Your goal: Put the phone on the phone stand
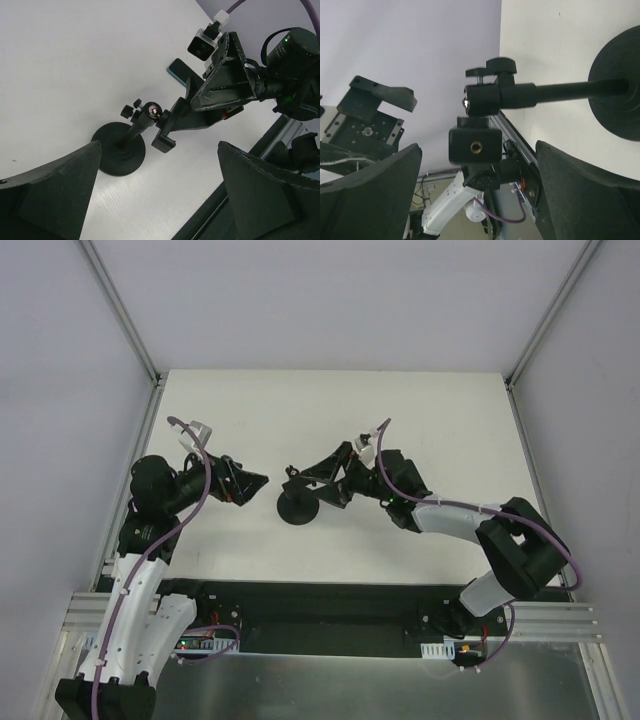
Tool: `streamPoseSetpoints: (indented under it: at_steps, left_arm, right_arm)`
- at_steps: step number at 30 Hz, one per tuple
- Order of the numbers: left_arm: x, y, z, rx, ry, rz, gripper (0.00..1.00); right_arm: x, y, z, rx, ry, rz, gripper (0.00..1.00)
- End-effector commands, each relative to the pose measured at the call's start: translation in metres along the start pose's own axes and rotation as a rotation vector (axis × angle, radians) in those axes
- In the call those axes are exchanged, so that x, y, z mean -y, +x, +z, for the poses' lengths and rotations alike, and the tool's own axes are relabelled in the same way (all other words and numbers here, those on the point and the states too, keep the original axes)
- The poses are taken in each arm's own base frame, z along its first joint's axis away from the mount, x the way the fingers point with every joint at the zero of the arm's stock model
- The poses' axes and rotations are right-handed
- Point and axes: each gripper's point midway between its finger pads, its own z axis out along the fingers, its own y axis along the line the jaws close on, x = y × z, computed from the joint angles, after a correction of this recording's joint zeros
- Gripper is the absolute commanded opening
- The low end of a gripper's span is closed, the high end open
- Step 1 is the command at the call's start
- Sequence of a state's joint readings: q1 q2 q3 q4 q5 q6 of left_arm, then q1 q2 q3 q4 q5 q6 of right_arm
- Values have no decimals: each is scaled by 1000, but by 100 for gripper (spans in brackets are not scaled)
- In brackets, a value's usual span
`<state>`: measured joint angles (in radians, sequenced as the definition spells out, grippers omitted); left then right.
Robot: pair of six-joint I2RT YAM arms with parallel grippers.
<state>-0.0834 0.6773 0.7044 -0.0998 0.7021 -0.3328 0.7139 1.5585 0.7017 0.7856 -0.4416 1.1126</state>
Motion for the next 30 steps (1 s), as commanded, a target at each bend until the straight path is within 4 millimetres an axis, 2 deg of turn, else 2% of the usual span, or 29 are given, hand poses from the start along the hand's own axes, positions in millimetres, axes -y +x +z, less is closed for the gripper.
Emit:
streamPoseSetpoints:
  at_steps: [1,2,3,4,5,6,7,8,9,10,11,12,13,14,16,17,20,22,26,28,29,30]
  left_arm:
    - [13,-20,-4,69,51,84,99]
    - [17,-20,-5,63,69,79,99]
    - [17,-20,-5,64,71,77,99]
    - [19,-20,-6,66,75,78,99]
    - [14,-23,-5,81,44,73,99]
    - [10,-26,-5,93,15,52,99]
    - [8,-37,-5,108,-22,24,99]
    - [7,-37,-5,84,-52,-64,99]
    - [14,-45,-5,78,-39,-99,98]
    - [25,-62,-3,76,-8,-126,97]
    - [34,-69,-2,71,22,-176,96]
    - [42,-75,-2,63,54,-184,96]
    - [49,-90,0,76,65,-173,96]
    - [48,-97,2,86,58,-153,97]
    - [45,-113,8,96,42,-131,99]
    - [44,-116,10,94,44,-107,99]
    - [35,-113,22,51,47,-114,98]
    - [18,-106,28,48,-9,-124,98]
    - [-6,-94,27,58,-98,-60,99]
    - [-5,-88,22,58,-94,-54,99]
    - [-3,-86,21,53,-82,-38,99]
    - [-2,-84,20,55,-82,-40,99]
  right_arm:
    - [-34,-4,-22,-34,-44,-124,96]
    - [-24,-3,-28,-39,-11,-146,96]
    - [-30,-7,-39,-24,-20,-183,96]
    - [-26,-8,-46,-17,-7,-206,96]
    - [-19,-13,-56,-5,23,-217,96]
    - [-22,-13,-70,9,22,-312,96]
    - [-19,-17,-79,19,52,-349,96]
    - [4,-25,-100,34,182,-349,96]
    - [1,-36,-111,42,236,-496,96]
    - [31,-29,-133,-21,402,-490,96]
    - [38,-48,-149,29,518,-553,96]
    - [47,-56,-164,1,609,-667,96]
    - [37,-71,-175,33,674,-707,96]
    - [57,-84,-204,51,853,-674,96]
    - [53,-105,-223,84,940,-741,96]
    - [58,-119,-233,98,993,-741,96]
    - [68,-143,-238,60,1025,-726,96]
    - [78,-152,-236,21,1041,-712,96]
    - [105,-180,-215,-99,1053,-651,96]
    - [113,-185,-211,-139,1072,-613,96]
    - [124,-186,-207,-177,1086,-593,96]
    - [122,-192,-204,-179,1085,-600,96]
